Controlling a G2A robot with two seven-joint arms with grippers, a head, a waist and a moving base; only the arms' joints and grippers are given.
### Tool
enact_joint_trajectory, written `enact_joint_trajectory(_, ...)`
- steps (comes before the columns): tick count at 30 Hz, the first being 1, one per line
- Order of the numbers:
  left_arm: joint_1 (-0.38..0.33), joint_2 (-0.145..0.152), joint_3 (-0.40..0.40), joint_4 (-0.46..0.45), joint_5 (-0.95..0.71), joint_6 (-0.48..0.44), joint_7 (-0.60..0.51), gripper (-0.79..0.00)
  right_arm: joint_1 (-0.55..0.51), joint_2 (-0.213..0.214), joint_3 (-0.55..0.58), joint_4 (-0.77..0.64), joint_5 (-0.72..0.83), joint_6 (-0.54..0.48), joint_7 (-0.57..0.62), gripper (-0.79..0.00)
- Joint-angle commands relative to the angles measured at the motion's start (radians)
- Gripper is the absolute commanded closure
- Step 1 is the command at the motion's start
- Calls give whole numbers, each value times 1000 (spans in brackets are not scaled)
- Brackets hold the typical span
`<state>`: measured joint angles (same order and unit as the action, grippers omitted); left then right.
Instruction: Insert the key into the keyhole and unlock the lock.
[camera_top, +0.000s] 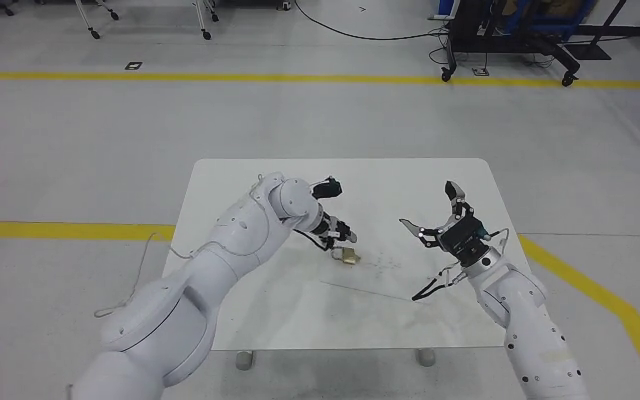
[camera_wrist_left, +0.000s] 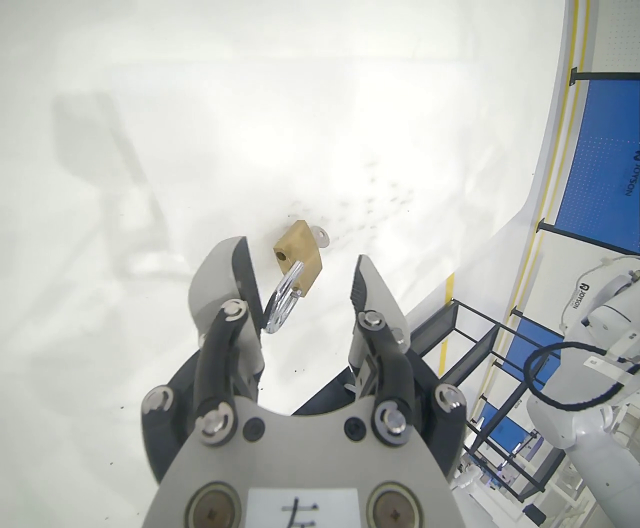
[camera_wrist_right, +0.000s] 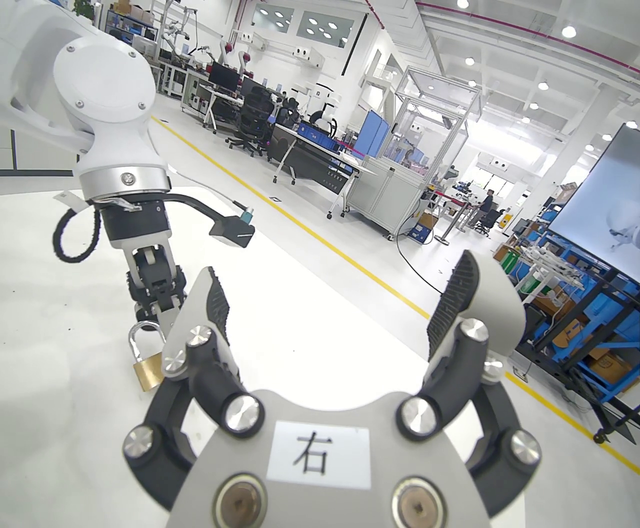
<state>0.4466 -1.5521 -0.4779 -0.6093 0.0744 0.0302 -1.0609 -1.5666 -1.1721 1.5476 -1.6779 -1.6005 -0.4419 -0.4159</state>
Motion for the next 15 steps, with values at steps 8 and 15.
enact_joint_trajectory(8, -50, 71, -131, 6, 44, -35, 219, -785, 0, 0, 0, 0, 0, 0, 0, -785)
enact_joint_trajectory(15, 102, 210, -343, -363, 198, -56, 477, -785, 3, -2, 0, -5, 36, 8, 1, -785)
